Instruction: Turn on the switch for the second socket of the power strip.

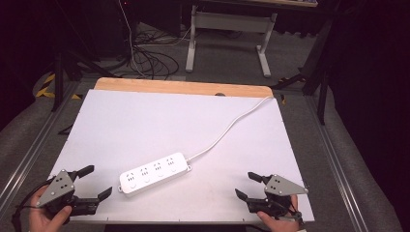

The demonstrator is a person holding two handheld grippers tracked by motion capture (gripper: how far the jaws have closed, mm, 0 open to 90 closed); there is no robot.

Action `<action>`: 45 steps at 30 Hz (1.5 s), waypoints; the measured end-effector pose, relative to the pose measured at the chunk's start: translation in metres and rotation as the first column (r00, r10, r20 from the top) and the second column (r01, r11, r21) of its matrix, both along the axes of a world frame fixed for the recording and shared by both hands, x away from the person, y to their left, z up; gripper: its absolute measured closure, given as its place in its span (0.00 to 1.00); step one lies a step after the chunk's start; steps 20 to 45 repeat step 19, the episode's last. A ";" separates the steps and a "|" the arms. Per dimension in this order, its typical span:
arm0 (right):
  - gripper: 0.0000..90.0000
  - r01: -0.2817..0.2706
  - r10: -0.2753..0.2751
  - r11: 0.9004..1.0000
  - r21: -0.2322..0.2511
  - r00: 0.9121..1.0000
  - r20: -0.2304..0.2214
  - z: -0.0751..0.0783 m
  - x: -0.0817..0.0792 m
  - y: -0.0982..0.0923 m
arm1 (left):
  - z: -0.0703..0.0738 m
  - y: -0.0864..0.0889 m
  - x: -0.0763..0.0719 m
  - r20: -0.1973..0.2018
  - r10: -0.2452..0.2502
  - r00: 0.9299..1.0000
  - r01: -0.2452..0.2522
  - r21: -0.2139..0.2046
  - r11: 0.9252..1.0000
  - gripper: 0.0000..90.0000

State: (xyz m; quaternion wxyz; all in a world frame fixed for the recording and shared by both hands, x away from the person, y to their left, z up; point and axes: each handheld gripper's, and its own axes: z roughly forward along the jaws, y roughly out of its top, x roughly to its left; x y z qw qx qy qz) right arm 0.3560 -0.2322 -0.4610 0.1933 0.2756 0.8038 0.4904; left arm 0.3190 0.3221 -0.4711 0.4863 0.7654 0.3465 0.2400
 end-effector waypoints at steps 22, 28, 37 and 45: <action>0.32 0.004 -0.004 1.000 -0.002 1.000 0.000 -0.001 0.001 -0.001 | -0.008 0.014 -0.002 0.032 -0.005 0.999 0.006 -0.018 1.000 0.10; 0.32 0.004 -0.004 1.000 -0.002 1.000 0.000 -0.001 0.001 -0.001 | -0.008 0.014 -0.002 0.032 -0.005 0.999 0.006 -0.018 1.000 0.10; 0.32 0.004 -0.004 1.000 -0.002 1.000 0.000 -0.001 0.001 -0.001 | -0.008 0.014 -0.002 0.032 -0.005 0.999 0.006 -0.018 1.000 0.10; 0.32 0.004 -0.004 1.000 -0.002 1.000 0.000 -0.001 0.001 -0.001 | -0.008 0.014 -0.002 0.032 -0.005 0.999 0.006 -0.018 1.000 0.10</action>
